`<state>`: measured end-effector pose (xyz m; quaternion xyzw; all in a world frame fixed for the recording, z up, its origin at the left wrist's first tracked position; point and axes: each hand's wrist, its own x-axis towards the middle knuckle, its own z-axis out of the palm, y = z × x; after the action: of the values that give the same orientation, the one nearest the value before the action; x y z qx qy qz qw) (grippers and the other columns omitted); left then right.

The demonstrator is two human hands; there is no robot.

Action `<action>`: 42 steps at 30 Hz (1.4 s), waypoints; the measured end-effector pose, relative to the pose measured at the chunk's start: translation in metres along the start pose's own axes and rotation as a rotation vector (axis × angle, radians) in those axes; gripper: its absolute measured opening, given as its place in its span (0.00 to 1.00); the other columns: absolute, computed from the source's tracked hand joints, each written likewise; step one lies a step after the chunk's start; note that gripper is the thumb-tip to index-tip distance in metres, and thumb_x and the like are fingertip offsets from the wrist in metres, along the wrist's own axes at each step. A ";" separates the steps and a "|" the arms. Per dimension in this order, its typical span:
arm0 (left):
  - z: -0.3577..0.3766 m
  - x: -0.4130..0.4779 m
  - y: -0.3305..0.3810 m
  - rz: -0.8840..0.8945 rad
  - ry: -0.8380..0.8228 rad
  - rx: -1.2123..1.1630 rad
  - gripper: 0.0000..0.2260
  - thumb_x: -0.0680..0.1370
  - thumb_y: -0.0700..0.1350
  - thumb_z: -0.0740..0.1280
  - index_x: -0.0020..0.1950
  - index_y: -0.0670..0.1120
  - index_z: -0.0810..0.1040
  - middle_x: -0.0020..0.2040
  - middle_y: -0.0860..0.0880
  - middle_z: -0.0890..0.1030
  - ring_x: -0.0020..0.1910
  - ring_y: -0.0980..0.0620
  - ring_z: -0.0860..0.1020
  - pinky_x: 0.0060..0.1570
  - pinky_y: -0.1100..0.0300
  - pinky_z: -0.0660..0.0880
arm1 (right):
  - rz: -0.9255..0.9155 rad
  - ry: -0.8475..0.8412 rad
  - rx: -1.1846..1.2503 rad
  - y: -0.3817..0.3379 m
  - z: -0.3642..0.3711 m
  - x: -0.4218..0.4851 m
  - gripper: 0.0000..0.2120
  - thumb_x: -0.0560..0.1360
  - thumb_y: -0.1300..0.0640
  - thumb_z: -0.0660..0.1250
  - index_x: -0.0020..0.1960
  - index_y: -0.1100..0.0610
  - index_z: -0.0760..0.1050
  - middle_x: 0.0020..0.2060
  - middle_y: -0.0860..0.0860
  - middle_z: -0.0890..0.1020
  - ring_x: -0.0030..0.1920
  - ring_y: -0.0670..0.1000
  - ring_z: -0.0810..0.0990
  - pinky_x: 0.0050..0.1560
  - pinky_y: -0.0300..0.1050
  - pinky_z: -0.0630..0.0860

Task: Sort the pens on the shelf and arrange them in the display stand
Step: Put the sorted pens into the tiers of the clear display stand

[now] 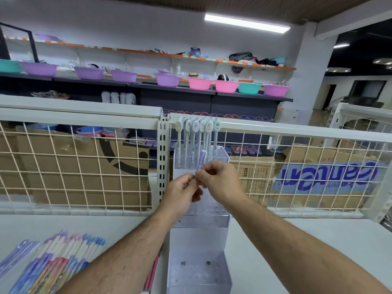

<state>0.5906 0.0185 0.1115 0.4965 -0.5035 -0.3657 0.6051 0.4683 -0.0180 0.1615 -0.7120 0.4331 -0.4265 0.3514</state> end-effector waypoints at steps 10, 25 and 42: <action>0.012 -0.001 -0.011 0.008 -0.139 0.532 0.07 0.74 0.45 0.72 0.51 0.54 0.82 0.50 0.58 0.82 0.52 0.59 0.78 0.52 0.65 0.74 | -0.070 0.171 -0.004 -0.044 -0.042 0.029 0.07 0.77 0.55 0.72 0.42 0.56 0.79 0.36 0.52 0.84 0.35 0.48 0.84 0.33 0.43 0.78; 0.015 0.004 -0.014 0.006 -0.193 0.736 0.07 0.73 0.48 0.72 0.50 0.56 0.83 0.54 0.59 0.78 0.59 0.59 0.73 0.59 0.62 0.70 | -0.112 0.307 -0.050 -0.065 -0.046 0.063 0.07 0.78 0.53 0.71 0.42 0.50 0.77 0.37 0.49 0.84 0.39 0.50 0.85 0.47 0.54 0.84; 0.014 0.009 -0.018 0.020 -0.225 0.763 0.06 0.72 0.50 0.72 0.49 0.58 0.83 0.56 0.58 0.78 0.59 0.57 0.74 0.61 0.57 0.74 | -0.064 0.242 -0.218 -0.039 -0.036 0.069 0.07 0.77 0.53 0.72 0.42 0.54 0.80 0.33 0.50 0.84 0.36 0.50 0.84 0.42 0.52 0.84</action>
<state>0.5796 0.0027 0.0964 0.6376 -0.6713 -0.1987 0.3215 0.4659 -0.0714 0.2302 -0.7028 0.4933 -0.4705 0.2035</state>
